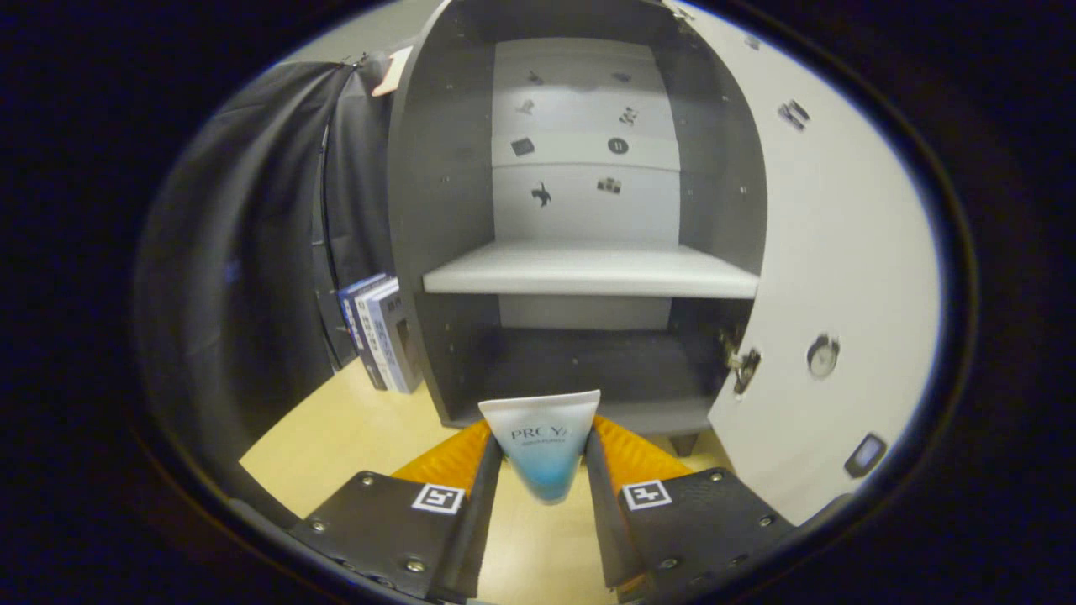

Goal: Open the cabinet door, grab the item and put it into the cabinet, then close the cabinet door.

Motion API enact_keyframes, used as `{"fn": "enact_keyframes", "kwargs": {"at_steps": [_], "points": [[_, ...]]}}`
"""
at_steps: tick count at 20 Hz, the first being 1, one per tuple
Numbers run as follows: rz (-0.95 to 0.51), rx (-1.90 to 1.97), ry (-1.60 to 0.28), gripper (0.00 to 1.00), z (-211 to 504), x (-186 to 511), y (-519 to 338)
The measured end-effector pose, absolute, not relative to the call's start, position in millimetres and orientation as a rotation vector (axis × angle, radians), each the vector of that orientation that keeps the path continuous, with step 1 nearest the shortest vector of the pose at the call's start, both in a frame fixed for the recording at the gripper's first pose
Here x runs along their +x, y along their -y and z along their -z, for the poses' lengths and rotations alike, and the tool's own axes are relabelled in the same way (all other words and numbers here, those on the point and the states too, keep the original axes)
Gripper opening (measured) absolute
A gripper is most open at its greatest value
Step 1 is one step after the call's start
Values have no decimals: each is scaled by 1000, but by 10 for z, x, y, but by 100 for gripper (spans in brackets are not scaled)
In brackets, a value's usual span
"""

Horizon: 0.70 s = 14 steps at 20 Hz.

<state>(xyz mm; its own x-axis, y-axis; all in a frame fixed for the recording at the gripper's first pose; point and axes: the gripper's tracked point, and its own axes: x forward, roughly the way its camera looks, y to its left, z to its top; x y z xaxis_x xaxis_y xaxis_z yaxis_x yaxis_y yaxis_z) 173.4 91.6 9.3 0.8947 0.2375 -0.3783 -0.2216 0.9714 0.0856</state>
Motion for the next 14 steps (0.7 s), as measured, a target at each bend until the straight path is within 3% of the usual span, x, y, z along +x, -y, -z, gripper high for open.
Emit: {"fn": "enact_keyframes", "kwargs": {"at_steps": [7, 14], "points": [[-218, 39, -235, 54, -1195, 2598, -959], [-163, 55, -200, 53, -1300, 3363, -874]]}}
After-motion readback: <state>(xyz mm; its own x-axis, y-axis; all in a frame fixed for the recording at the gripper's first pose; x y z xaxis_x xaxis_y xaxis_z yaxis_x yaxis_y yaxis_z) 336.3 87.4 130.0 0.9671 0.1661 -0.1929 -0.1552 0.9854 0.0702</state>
